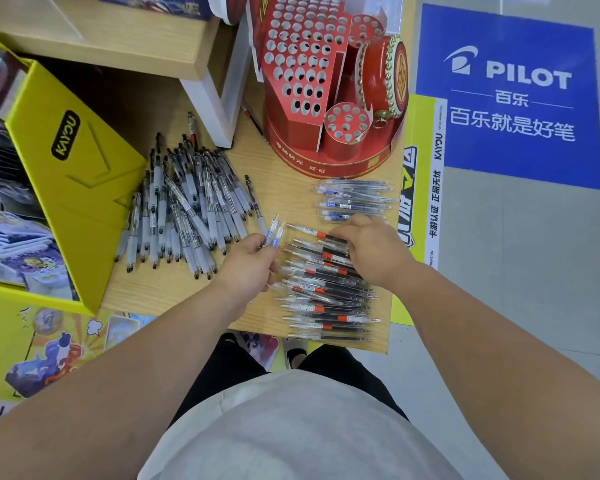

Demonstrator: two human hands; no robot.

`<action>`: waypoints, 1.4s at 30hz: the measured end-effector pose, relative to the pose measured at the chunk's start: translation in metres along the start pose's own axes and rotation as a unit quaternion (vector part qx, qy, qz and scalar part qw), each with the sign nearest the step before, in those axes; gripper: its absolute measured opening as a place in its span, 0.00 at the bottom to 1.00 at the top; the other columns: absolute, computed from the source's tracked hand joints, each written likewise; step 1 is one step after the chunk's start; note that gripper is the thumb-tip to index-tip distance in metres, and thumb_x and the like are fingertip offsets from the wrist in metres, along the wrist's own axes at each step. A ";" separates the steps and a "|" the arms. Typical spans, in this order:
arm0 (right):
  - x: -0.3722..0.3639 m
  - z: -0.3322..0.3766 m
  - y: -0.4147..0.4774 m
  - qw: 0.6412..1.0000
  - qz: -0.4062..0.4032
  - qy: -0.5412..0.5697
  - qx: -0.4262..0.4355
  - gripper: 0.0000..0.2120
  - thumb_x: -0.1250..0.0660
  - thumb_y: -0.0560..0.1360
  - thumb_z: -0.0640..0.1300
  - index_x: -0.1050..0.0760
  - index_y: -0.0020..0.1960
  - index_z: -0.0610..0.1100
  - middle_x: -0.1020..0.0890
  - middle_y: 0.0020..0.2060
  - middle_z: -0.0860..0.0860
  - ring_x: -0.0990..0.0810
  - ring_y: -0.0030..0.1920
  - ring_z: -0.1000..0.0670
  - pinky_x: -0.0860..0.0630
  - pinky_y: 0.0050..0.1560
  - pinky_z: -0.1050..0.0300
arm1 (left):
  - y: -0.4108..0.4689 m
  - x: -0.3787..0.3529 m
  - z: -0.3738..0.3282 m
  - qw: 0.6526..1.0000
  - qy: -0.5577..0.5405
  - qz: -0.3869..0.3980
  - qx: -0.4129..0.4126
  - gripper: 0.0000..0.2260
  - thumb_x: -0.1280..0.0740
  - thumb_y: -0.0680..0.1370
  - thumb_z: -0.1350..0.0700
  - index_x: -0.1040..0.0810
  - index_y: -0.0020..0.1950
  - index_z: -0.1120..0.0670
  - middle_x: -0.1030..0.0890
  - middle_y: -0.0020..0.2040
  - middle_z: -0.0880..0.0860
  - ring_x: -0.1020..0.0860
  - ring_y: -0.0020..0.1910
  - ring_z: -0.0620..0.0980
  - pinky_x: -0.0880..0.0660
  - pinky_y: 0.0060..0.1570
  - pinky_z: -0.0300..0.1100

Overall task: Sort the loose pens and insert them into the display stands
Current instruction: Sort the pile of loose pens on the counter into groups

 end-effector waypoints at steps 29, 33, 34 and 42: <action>-0.014 -0.016 -0.063 0.776 -0.033 0.585 -0.233 0.05 0.27 0.76 0.37 0.19 0.51 0.40 0.15 0.38 0.45 0.18 0.35 0.50 0.26 0.32 0.63 | -0.015 -0.048 -0.040 0.905 0.349 0.069 -0.234 0.12 0.36 0.84 0.55 0.20 0.65 0.55 0.24 0.53 0.52 0.25 0.51 0.50 0.32 0.51 0.40; -0.019 -0.029 -0.066 0.811 -0.074 0.528 -0.242 0.04 0.27 0.76 0.38 0.19 0.51 0.41 0.16 0.40 0.42 0.18 0.35 0.49 0.19 0.38 0.58 | -0.020 -0.047 -0.044 0.851 0.416 0.016 -0.322 0.15 0.33 0.82 0.56 0.21 0.69 0.55 0.24 0.56 0.54 0.24 0.52 0.52 0.33 0.50 0.37; -0.021 -0.031 -0.065 0.830 -0.074 0.500 -0.236 0.04 0.27 0.76 0.39 0.19 0.50 0.42 0.16 0.40 0.41 0.18 0.35 0.49 0.18 0.40 0.55 | -0.022 -0.047 -0.045 0.841 0.420 0.010 -0.341 0.15 0.32 0.82 0.57 0.21 0.68 0.55 0.23 0.55 0.54 0.23 0.51 0.52 0.32 0.49 0.38; -0.022 -0.033 -0.061 0.897 -0.044 0.383 -0.215 0.04 0.25 0.75 0.45 0.19 0.47 0.47 0.17 0.35 0.48 0.21 0.30 0.53 0.22 0.34 0.57 | -0.025 -0.061 -0.043 0.792 0.455 0.044 -0.405 0.08 0.27 0.78 0.58 0.16 0.57 0.56 0.18 0.52 0.52 0.22 0.55 0.54 0.25 0.55 0.45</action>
Point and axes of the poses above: each hand's wrist, its own y-axis towards the middle knuckle, its own x-axis out of the back of the hand, z = x × y, the point moved 6 cm from there along y, towards the middle knuckle
